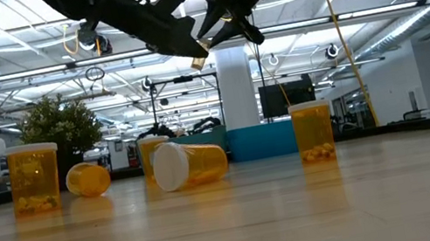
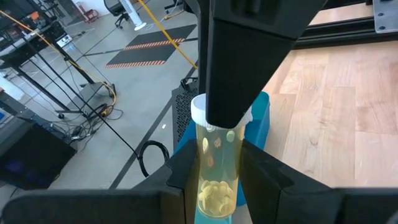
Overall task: Pick and place medicine bottles into bin by pill shape (circle, oval)
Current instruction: Adjust the small yellow tablet bottle in the blue bin
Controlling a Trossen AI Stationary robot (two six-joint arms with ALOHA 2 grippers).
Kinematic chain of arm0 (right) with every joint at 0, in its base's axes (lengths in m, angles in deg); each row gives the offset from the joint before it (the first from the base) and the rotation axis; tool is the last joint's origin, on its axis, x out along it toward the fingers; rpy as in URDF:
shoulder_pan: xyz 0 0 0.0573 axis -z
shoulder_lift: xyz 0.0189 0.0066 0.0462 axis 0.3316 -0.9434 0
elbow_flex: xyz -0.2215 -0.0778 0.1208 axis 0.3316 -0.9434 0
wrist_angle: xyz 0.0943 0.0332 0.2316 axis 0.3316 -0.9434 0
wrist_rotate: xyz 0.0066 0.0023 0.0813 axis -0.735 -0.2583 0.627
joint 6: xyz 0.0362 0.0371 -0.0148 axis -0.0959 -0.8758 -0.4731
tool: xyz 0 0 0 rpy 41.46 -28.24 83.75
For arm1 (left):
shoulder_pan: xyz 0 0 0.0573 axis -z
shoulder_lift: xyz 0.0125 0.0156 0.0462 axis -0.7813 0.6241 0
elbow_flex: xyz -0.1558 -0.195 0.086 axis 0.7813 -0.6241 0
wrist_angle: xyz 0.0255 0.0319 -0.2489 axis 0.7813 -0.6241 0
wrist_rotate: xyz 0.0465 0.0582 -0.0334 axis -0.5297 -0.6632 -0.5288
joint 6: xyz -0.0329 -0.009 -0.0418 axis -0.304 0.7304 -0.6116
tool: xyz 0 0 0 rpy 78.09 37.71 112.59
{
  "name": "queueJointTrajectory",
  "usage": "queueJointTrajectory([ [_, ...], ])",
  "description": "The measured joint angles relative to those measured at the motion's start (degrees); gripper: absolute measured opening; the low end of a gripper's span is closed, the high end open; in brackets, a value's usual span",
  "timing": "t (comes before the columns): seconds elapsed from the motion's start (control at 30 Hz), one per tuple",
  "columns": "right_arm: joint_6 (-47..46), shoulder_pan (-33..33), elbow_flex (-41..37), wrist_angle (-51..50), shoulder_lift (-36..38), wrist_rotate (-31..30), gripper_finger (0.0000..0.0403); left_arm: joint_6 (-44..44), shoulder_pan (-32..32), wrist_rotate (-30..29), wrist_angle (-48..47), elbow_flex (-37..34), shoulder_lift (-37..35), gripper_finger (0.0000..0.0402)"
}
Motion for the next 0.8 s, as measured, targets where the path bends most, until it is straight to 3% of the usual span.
queueJointTrajectory([
  [0.17,0.02,0.11,-0.02,0.06,0.0,0.03,0.0111,0.65,0.08,-0.44,0.07,0.0,0.0,0.0121],
  [0.53,0.07,2.17,-0.04,-0.23,0.0,0.67,0.011,1.06,0.37,-6.15,-0.23,0.0,-0.02,0.0252],
  [0.8,1.36,5.53,-0.09,-1.47,0.0,3.24,0.011,-3.39,0.39,-6.16,-5.73,0.0,-0.04,0.0279],
])
